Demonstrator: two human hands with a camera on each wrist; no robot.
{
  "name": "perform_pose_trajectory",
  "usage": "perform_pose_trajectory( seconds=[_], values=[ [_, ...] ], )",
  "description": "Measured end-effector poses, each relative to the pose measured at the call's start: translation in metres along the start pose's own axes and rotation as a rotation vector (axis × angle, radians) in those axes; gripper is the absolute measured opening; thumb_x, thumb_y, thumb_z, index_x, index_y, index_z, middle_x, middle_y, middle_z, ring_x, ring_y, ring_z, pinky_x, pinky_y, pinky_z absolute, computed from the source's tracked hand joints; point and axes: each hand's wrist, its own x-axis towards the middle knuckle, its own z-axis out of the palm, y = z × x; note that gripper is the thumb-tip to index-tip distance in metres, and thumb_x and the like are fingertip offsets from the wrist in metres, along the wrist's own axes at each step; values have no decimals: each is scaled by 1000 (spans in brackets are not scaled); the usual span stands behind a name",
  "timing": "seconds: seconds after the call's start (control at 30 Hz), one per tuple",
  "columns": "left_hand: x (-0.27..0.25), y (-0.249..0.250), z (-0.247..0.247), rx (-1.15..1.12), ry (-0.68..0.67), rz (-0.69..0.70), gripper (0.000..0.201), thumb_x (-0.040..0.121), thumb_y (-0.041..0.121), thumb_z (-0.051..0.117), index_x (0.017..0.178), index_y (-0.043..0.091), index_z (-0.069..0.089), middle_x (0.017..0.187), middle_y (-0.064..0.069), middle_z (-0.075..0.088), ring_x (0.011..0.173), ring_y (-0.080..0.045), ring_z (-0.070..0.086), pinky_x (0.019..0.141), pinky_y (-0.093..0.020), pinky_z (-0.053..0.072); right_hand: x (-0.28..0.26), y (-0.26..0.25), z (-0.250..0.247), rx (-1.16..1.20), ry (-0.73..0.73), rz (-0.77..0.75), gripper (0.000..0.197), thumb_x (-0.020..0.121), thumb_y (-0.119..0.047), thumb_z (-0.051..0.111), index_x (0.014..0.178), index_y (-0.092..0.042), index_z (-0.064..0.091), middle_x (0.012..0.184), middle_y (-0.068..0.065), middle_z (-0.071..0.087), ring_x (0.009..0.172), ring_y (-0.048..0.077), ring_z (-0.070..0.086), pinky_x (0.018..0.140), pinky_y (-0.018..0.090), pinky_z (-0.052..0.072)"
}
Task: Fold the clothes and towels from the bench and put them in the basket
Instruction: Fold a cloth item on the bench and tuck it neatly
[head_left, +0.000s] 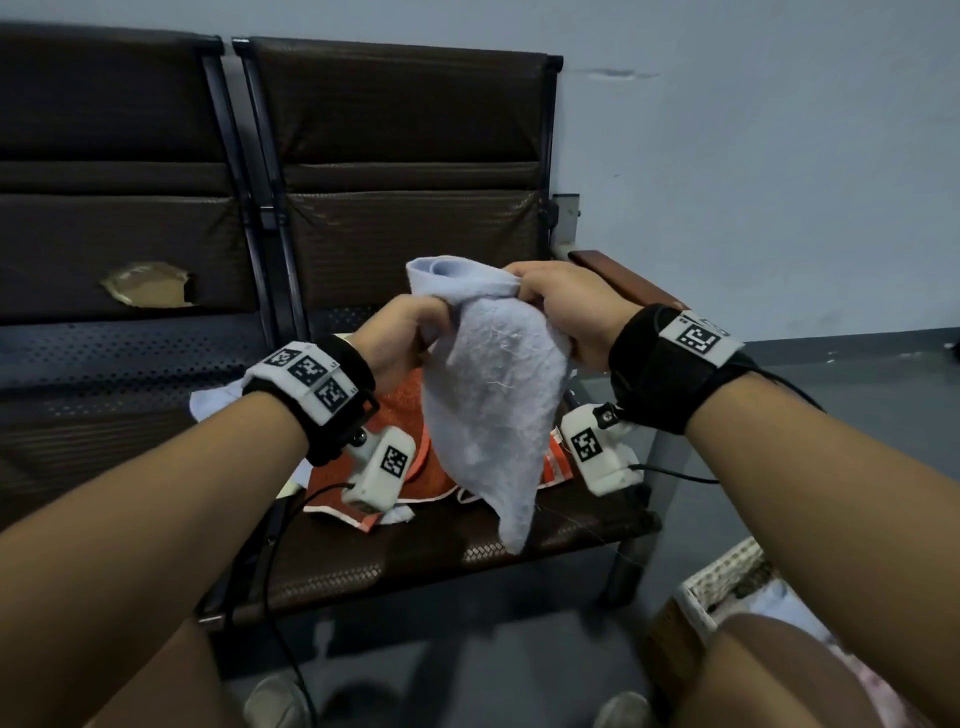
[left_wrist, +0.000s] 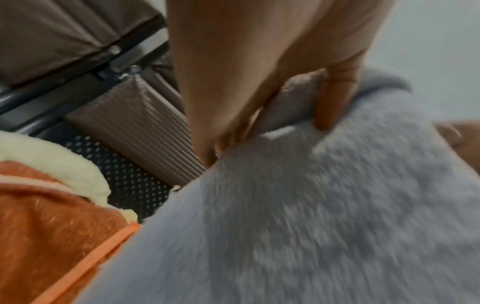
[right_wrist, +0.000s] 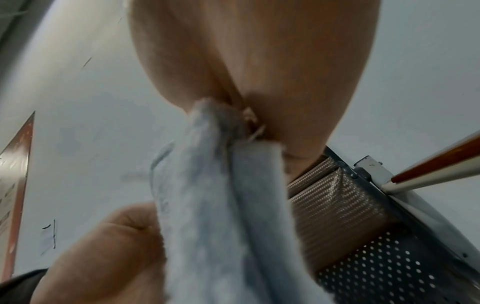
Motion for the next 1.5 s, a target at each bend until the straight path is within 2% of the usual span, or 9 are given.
perform_pose_trajectory(
  seconds=[0.13,0.3,0.4,0.7,0.97,1.17,1.3,1.4,1.5],
  values=[
    [14,1,-18,-97,-59,-1,41,85,10,68,125,1,65,123,-19,68,114,-31,66,105,-43,48,9,11,-19,-6,-20,118,23,88,-35,66,93,-15,76,98,6,76,93,26,72,81,36,56],
    [44,-8,-32,313,173,188,21,88,18,75,100,1,74,102,-17,75,98,-25,72,87,-43,59,27,30,-45,-407,80,216,29,73,-37,87,87,-13,78,85,2,78,78,17,74,70,31,59],
    [60,-3,-36,481,218,274,4,86,18,76,90,17,77,84,0,75,80,-13,70,65,-33,58,41,37,-52,-433,241,112,11,82,-28,79,80,-18,75,77,-2,72,73,15,65,64,26,53],
    [76,30,-38,330,397,558,21,77,6,73,79,26,73,76,8,72,69,5,64,61,-15,50,68,29,-45,-210,452,-280,17,95,-24,57,91,-30,72,74,-21,67,71,-5,57,66,13,44],
    [19,-72,-54,631,110,134,24,77,6,75,71,17,55,60,10,55,57,0,50,52,-21,41,24,102,-11,-321,23,78,15,94,-14,59,87,-15,72,83,10,68,78,17,60,73,31,44],
    [-4,-139,-60,670,-338,-374,17,84,8,72,99,10,66,99,-12,70,89,-26,66,86,-50,54,-5,169,14,-265,-344,462,9,93,-6,58,92,-1,65,87,20,60,79,30,57,71,37,44],
    [20,-152,-63,815,-265,-346,16,92,17,67,105,9,70,110,-14,72,100,-32,69,91,-51,55,10,191,12,-284,-215,465,17,91,-15,66,93,2,72,86,11,72,80,26,66,74,37,50],
    [43,-164,-62,791,2,-215,19,93,27,65,97,9,70,100,-9,72,87,-26,66,67,-34,53,31,202,12,-314,-4,339,20,89,-19,68,91,-1,74,91,12,76,83,28,71,75,39,54],
    [63,-179,-59,652,230,-140,24,97,31,60,108,12,70,112,-8,71,97,-24,66,74,-31,51,52,207,16,-340,143,233,17,90,-25,65,84,-12,74,87,4,75,80,18,68,68,31,52]
  ],
)
